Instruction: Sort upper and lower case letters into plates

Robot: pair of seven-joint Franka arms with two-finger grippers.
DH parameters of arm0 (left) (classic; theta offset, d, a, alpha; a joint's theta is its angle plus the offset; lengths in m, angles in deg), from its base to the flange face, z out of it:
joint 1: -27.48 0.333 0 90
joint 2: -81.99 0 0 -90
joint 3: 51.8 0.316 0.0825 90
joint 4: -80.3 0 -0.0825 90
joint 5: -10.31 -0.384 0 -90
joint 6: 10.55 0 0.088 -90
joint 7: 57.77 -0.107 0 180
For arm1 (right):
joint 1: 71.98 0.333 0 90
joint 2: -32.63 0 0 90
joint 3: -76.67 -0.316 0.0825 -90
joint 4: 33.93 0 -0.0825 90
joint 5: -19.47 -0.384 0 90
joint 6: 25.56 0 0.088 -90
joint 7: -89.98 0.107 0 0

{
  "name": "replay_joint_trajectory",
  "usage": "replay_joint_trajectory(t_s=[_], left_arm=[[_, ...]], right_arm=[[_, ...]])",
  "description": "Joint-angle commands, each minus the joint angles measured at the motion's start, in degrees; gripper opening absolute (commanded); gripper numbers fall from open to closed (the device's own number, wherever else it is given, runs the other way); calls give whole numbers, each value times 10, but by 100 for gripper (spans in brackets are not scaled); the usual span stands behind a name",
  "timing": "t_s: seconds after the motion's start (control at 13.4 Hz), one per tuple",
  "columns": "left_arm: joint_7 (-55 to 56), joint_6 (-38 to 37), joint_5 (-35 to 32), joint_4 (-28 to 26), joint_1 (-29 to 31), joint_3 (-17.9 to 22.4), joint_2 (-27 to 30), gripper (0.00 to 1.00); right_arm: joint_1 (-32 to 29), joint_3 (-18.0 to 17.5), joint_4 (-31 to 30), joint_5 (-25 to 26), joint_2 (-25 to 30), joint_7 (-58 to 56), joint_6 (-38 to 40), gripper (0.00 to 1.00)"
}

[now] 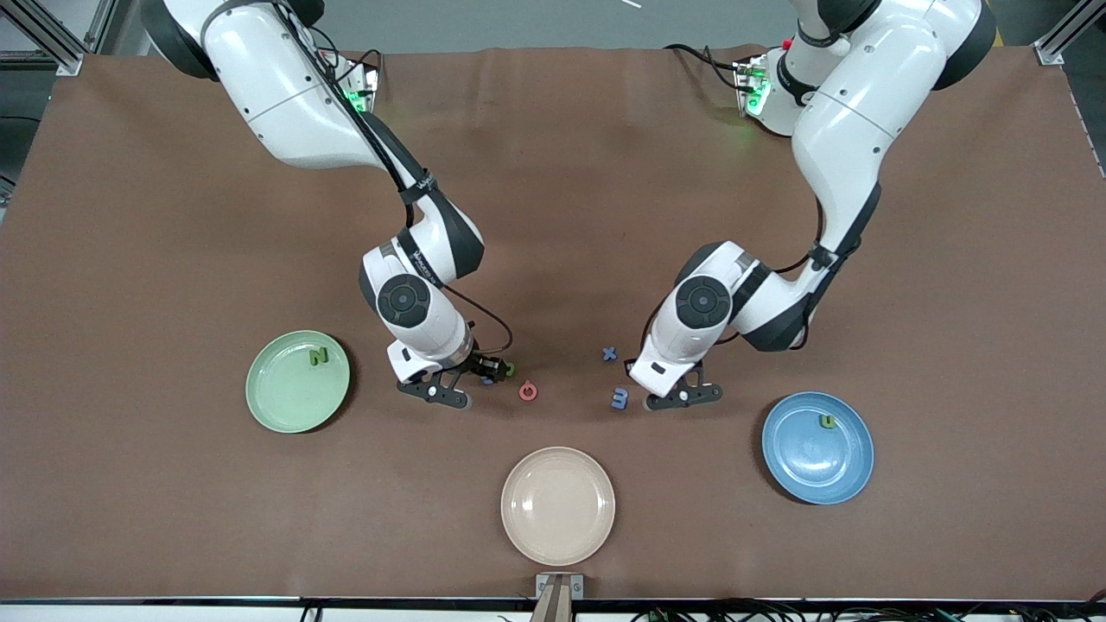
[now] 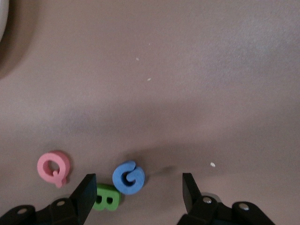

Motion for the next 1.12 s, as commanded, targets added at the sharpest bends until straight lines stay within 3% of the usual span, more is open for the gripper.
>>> replay_joint_trajectory(t_s=[0.0,0.6,0.82,1.05], left_arm=[[-2,-13,-72,-3,26,11,28,2],[-195,-14,-90,-5,146,8,37,1],[-243,-12,-90,-7,183,8,31,1],[-244,-1,-82,-5,189,8,18,5]], right_arm=[[28,29,11,2,-13,18,-15,73],[68,55,11,7,-34,47,-46,67],[72,55,10,8,-33,47,-45,46],[73,55,8,19,-33,47,-44,6]])
